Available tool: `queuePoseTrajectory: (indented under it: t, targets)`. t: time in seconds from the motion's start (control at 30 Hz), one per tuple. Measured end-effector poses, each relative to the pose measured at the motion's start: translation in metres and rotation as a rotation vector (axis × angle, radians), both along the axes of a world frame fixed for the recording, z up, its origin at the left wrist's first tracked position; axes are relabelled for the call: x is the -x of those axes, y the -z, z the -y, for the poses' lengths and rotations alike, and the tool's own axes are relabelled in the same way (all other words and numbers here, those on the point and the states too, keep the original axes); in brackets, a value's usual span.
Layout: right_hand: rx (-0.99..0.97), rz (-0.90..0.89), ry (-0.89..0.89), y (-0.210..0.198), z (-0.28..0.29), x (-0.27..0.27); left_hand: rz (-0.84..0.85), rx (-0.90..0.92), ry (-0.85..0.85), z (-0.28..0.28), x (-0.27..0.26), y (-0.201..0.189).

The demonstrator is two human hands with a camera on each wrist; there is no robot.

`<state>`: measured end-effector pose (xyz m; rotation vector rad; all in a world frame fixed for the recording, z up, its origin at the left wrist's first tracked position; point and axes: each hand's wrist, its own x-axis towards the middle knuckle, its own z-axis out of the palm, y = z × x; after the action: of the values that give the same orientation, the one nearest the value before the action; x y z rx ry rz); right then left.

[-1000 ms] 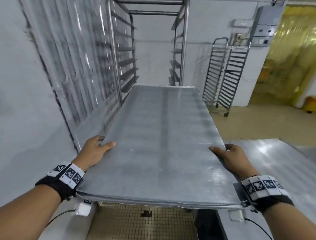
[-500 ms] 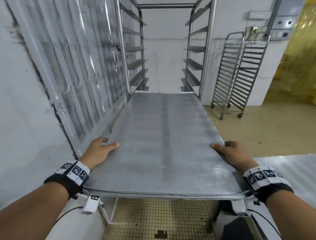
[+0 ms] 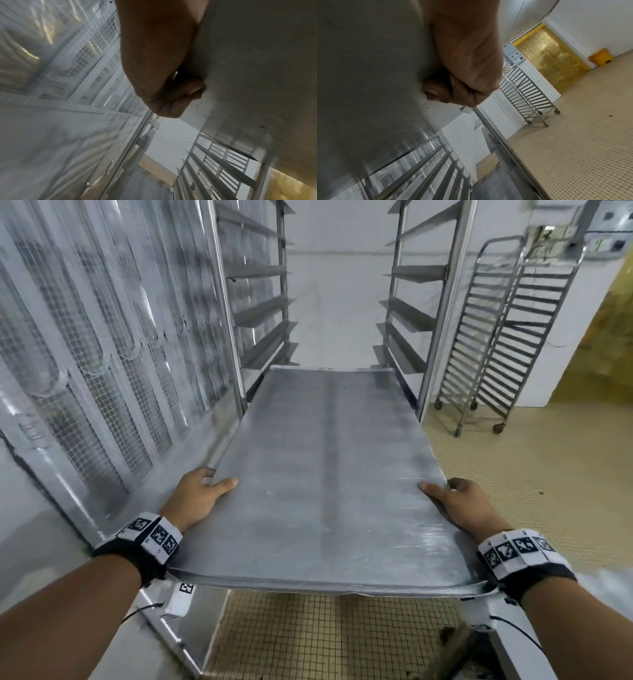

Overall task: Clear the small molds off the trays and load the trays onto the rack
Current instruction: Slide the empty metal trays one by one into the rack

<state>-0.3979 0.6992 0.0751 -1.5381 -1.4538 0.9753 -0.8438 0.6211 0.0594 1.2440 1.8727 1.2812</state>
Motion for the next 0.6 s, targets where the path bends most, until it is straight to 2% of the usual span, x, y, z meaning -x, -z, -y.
queuePoseTrajectory:
  t: [0.2,0.4,0.6]
  targets:
    - [-0.013,0.077,-0.015,0.001,-0.083,-0.003,-0.128,0.038,-0.003,-0.071,0.010,0.003]
    - [0.003,0.100,0.000,0.003,-0.147,0.006,-0.087,0.050,0.006,-0.132,0.015,-0.001]
    - [-0.001,0.115,0.018,-0.002,-0.208,0.026,-0.141,0.053,0.055,-0.204,0.042,-0.006]
